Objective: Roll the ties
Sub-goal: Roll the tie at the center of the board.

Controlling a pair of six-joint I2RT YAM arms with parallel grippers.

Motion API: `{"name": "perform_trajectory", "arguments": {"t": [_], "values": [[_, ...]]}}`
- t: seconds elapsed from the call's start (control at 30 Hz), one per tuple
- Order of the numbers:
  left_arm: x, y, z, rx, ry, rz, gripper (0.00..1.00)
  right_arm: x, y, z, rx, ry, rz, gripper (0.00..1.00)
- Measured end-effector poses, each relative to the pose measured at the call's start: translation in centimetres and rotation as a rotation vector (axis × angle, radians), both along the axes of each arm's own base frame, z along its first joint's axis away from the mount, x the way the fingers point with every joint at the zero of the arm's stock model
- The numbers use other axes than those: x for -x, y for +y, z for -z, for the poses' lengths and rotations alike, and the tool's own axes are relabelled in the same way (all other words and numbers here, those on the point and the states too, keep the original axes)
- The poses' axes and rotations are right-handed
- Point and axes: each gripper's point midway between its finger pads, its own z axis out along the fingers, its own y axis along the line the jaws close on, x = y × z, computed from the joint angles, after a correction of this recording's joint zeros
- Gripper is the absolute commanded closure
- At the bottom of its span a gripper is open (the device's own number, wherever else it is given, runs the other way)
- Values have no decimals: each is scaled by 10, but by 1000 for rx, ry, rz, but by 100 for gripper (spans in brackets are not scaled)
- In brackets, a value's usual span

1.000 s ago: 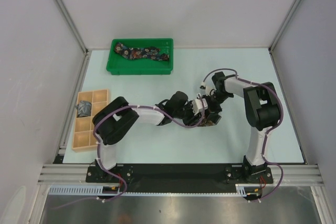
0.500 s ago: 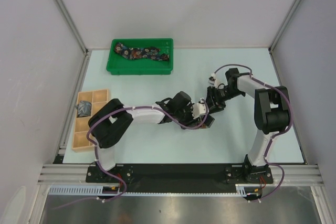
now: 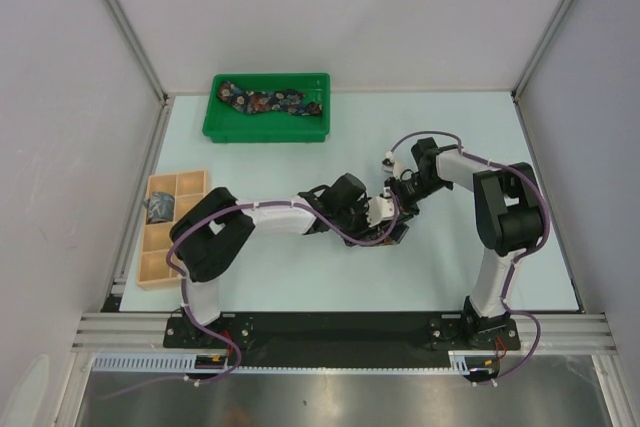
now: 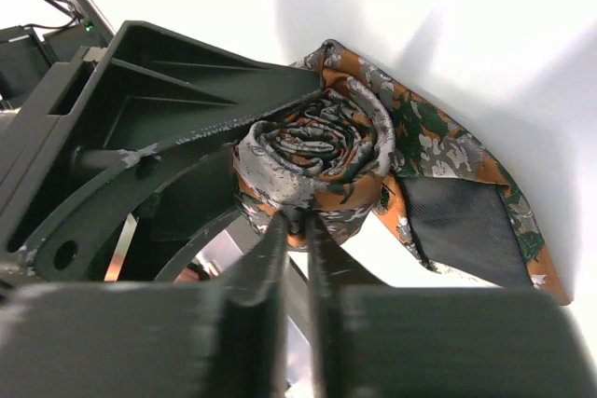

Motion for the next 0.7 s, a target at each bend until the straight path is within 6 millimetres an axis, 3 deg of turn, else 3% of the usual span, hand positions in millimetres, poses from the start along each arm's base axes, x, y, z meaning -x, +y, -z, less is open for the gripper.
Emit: {"name": "perform_trajectory", "arguments": {"t": [0.13,0.23,0.47,0.7], "values": [[1,5,-4,30,-5,-9,36,-1,-4,3,15,18,15,100],[2,11,-10,53,-3,-15,29,-2,-11,8,33,35,33,100],[2,0,-32,159,4,-6,24,-9,-35,23,116,41,87,100],[-3,-31,-39,232,-5,36,23,-11,-47,33,196,28,91,100]]}}
